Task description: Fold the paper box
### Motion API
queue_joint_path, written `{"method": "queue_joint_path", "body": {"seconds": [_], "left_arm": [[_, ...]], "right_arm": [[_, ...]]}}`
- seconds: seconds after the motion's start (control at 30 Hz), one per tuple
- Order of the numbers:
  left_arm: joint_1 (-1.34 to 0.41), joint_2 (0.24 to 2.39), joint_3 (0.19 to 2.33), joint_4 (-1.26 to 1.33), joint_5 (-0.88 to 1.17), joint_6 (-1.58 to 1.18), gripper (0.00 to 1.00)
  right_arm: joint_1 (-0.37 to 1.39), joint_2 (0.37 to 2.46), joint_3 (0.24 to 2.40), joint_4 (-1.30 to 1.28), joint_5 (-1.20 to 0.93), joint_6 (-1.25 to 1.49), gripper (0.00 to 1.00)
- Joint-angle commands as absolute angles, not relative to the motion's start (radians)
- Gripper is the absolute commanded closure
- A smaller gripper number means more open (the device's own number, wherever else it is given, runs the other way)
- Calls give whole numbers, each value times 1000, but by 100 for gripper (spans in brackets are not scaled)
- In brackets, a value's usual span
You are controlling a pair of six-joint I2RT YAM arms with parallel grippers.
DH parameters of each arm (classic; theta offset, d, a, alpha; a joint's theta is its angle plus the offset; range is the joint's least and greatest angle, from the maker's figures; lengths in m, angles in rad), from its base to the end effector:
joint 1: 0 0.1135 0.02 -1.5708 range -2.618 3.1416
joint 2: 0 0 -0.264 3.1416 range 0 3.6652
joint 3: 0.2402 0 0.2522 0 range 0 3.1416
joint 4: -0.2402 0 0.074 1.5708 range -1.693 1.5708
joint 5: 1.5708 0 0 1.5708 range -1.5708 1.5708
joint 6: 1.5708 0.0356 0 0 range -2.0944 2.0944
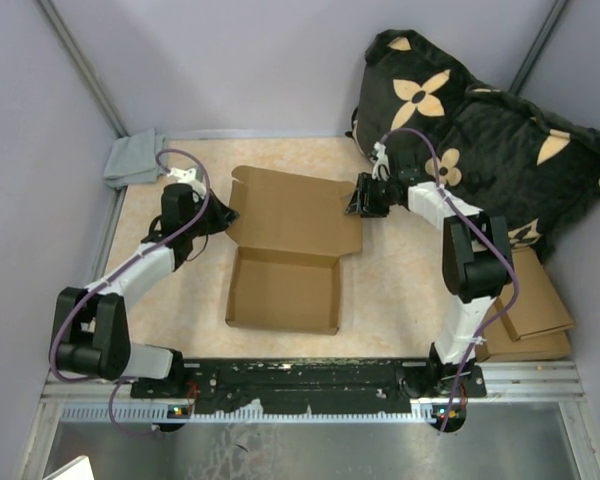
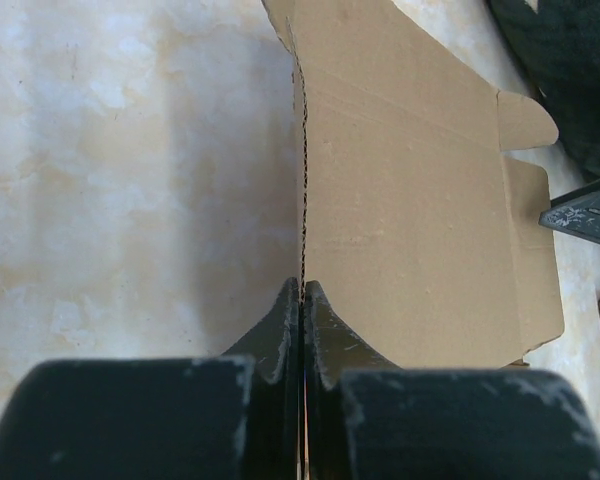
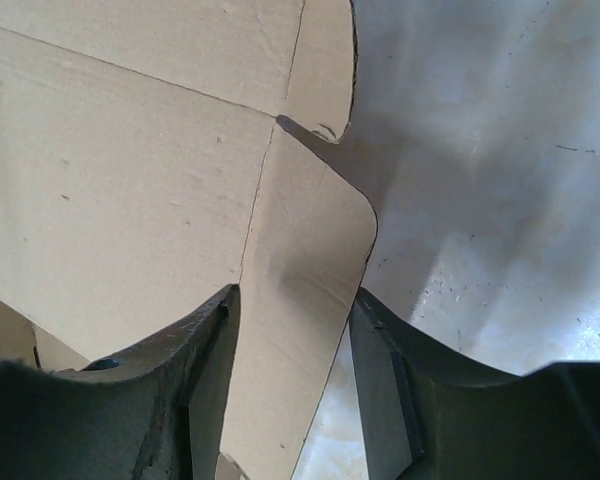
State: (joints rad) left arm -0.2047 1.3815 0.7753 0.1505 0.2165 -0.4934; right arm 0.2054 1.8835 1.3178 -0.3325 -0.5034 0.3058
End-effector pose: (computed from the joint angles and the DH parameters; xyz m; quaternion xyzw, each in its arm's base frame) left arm 0.2956 -0.0692 0.2347 -0.0648 0.8430 -0.2660 0.4629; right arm 0.3937 0.0996 0.2018 -0.0362 0.9172 0.3083 0.2498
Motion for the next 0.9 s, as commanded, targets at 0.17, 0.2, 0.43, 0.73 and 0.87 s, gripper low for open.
{"method": "queue_joint_path", "body": {"seconds": [0.17,0.2,0.43,0.73,0.87], "left_arm": [[-215,1292,777,211,256,-458,100],[-219,1284,776,215,257,-451,100],[-239,1257,771,227,261,-419,100],[-276,1237,778,235,225,-378,100],[-279,1225,773,232,213,-370,100]], "right_arm": [[250,1782,1439,-419,-494,246,53],[254,1788,1451,-428,-490,243,53],[276,1853,1550,-506,-450,232,54],[342,1925,1683,-681,-279,200,71],[353,1960,1728,-753,-226,193,73]]}}
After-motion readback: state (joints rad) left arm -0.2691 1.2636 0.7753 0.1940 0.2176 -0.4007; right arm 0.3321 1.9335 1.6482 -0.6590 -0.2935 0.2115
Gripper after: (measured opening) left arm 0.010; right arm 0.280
